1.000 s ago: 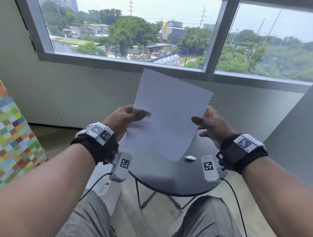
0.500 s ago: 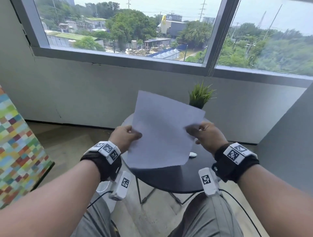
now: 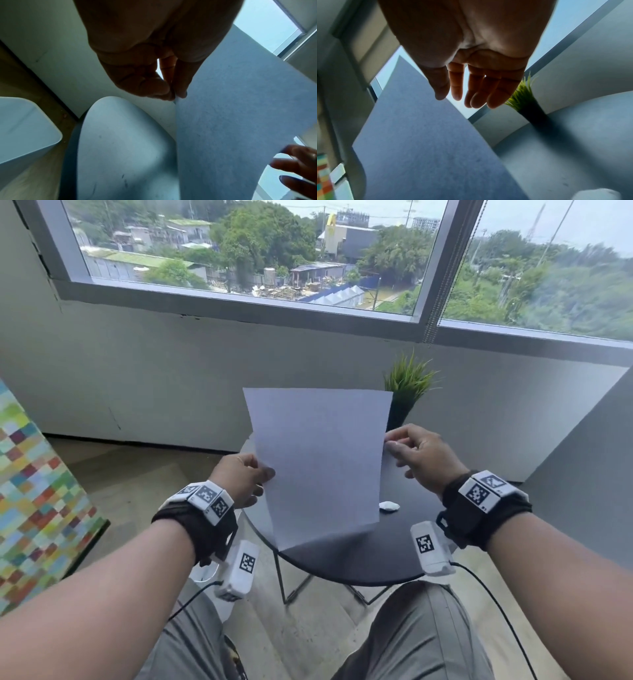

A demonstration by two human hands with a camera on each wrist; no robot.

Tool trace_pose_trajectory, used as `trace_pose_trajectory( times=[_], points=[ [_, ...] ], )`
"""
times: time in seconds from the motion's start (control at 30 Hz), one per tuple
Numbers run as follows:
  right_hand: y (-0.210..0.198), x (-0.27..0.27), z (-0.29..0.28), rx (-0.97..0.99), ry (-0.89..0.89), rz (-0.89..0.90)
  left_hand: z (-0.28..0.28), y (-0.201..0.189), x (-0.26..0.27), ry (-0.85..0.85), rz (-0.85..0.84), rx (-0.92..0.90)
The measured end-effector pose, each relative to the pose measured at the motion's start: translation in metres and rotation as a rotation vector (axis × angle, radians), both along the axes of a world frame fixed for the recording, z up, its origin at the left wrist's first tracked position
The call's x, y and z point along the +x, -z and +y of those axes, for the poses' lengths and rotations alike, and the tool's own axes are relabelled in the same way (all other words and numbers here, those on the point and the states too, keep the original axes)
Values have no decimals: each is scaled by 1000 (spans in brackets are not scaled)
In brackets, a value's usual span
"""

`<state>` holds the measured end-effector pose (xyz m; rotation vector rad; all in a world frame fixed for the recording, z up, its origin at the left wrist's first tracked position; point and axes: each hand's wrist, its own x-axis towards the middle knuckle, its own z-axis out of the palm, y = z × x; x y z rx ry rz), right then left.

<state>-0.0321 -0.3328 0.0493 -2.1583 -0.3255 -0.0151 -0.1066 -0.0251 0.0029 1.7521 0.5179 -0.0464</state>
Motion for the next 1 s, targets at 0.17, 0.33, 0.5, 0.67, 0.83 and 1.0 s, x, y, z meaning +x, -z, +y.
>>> trace_pose_trajectory(
  times=[0.17,0.33,0.5,0.67,0.83,1.0],
  points=[
    [62,6,-12,-537,-32,291,-6,31,-10,7,136,26],
    [92,4,-14,-796,-43,251,-14,47,-20,95,250,-3],
    [101,14,-20,-817,-16,202,1,47,-16,24,266,218],
    [100,27,-24,-822,-27,161,6,41,-2,276,123,852],
    [84,24,5,-686,-150,114,2,60,12,637,271,1094],
    [83,8,48,-651,-404,44,-6,61,16,833,262,1157]
  ],
)
